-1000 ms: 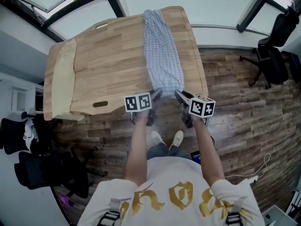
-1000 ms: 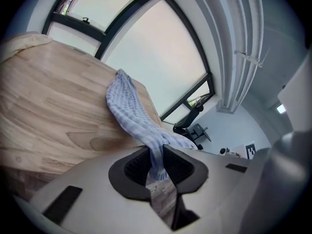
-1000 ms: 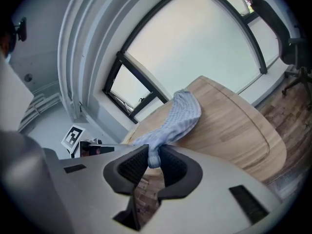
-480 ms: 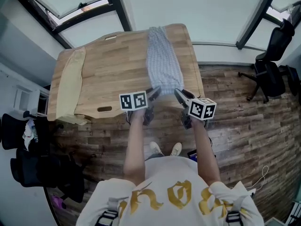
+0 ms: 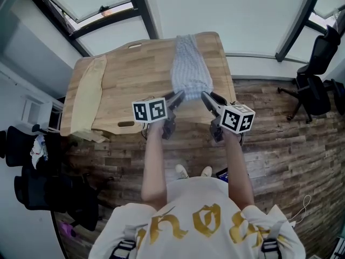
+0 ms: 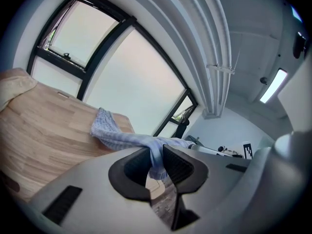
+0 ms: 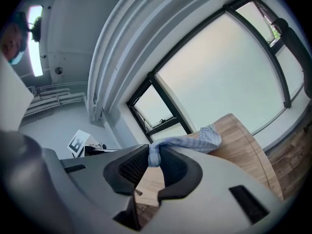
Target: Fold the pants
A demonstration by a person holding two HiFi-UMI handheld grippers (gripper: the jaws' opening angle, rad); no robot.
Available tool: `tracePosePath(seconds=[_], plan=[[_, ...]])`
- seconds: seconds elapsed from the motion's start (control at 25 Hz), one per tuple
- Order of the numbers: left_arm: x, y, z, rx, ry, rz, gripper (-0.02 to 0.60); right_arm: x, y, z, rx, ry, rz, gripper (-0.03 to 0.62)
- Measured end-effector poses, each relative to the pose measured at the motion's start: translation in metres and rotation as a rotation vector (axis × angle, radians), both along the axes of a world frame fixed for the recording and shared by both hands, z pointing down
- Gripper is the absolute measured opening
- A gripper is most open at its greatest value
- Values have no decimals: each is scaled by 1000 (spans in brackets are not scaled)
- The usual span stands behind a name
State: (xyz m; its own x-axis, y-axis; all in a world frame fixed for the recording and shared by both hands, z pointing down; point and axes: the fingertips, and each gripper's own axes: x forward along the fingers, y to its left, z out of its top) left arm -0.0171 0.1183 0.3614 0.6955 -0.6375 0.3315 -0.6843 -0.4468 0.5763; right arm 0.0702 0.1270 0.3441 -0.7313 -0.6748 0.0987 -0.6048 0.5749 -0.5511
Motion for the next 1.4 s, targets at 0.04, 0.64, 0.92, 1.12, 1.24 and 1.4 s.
tracePosePath(seconds=[0.04, 0.64, 0.92, 1.12, 1.24, 1.4], plan=[[-1, 0, -5, 11, 0, 0, 98, 0, 0, -5, 5, -5, 1, 84], [-6, 4, -86, 187, 49, -7, 98, -2, 7, -85, 195, -27, -6, 83], [-2, -15, -44, 57, 102, -93, 98, 1, -14, -47, 69, 50, 5, 83], [4, -19, -11, -32, 133, -111, 98, 10, -24, -17, -53, 29, -33, 84], [12, -22, -6, -32, 107, -117, 98, 18, -27, -11, -53, 35, -41, 83], [18, -26, -3, -33, 111, -124, 98, 26, -31, -7, -51, 10, -55, 84]])
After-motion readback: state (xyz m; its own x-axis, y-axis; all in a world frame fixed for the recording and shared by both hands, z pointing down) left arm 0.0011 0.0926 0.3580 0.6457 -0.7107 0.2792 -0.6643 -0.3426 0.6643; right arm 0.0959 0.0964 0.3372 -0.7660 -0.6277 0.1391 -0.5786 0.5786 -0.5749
